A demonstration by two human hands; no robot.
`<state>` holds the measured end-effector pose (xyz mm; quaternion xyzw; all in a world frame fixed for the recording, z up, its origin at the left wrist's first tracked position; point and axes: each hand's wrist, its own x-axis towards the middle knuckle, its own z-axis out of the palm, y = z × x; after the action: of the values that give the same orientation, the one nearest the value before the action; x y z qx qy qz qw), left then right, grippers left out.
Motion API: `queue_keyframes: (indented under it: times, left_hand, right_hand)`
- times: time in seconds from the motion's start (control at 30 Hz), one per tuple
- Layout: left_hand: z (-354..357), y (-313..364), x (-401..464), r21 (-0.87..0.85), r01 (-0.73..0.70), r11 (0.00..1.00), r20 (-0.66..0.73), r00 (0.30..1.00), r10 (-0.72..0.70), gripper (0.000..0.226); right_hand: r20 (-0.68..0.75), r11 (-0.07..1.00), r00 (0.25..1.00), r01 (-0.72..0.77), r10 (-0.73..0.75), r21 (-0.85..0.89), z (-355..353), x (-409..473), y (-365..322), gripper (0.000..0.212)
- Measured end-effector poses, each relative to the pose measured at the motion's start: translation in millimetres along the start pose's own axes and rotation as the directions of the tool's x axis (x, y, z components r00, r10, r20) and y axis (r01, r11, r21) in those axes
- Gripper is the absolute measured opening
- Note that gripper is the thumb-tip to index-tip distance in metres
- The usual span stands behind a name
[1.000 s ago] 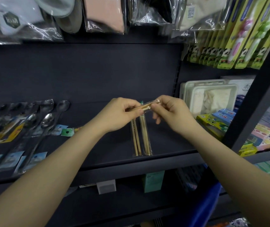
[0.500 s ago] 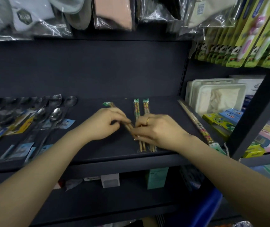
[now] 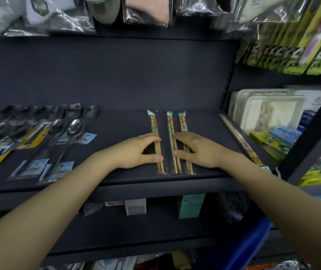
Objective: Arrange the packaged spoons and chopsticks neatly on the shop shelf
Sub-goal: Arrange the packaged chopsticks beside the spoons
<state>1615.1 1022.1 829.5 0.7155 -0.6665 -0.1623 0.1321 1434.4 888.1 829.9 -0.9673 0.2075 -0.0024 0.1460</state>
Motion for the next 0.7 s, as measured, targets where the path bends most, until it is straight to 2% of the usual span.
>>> queue_keyframes:
  times: [0.07, 0.1, 0.17, 0.23, 0.33, 0.5, 0.6, 0.7]
  left_hand:
    - [2, 4, 3, -0.003, -0.036, 0.999, 0.039, 0.999, 0.036, 0.074]
    - [3, 7, 6, -0.003, -0.048, 0.999, 0.05, 0.998, 0.048, 0.074]
    - [4, 12, 11, -0.005, -0.065, 0.998, 0.053, 0.996, 0.065, 0.076]
    - [6, 17, 15, -0.003, -0.082, 0.997, 0.049, 0.995, 0.082, 0.076]
    - [10, 25, 22, 0.04, -0.082, 0.996, 0.053, 0.995, 0.08, 0.075]
    - [12, 32, 31, 0.132, -0.083, 0.988, 0.011, 0.997, 0.082, 0.065]
    - [9, 32, 30, 0.116, -0.082, 0.99, 0.027, 0.997, 0.079, 0.065]
    - [6, 29, 31, 0.105, -0.086, 0.991, 0.028, 0.996, 0.083, 0.063]
  right_hand:
    - [0.003, 0.998, 0.999, -0.039, 0.039, 0.041, 1, -4, 8, 0.067]
    - [-0.045, 0.995, 0.997, -0.053, 0.057, 0.082, -1, -5, 11, 0.062]
    - [-0.231, 0.992, 0.966, -0.101, 0.115, 0.073, -4, -8, 17, 0.051]
    - [-0.361, 0.976, 0.909, -0.218, 0.206, 0.006, -8, -7, 19, 0.044]
    - [-0.307, 0.93, 0.884, -0.366, 0.353, 0.017, -13, -1, 11, 0.037]
    - [-0.278, 0.905, 0.889, -0.408, 0.364, -0.117, -14, 8, -11, 0.034]
    - [-0.237, 0.88, 0.883, -0.447, 0.406, -0.158, -19, 10, -17, 0.026]
    - [-0.202, 0.86, 0.857, -0.499, 0.474, -0.1, -32, 12, -14, 0.019]
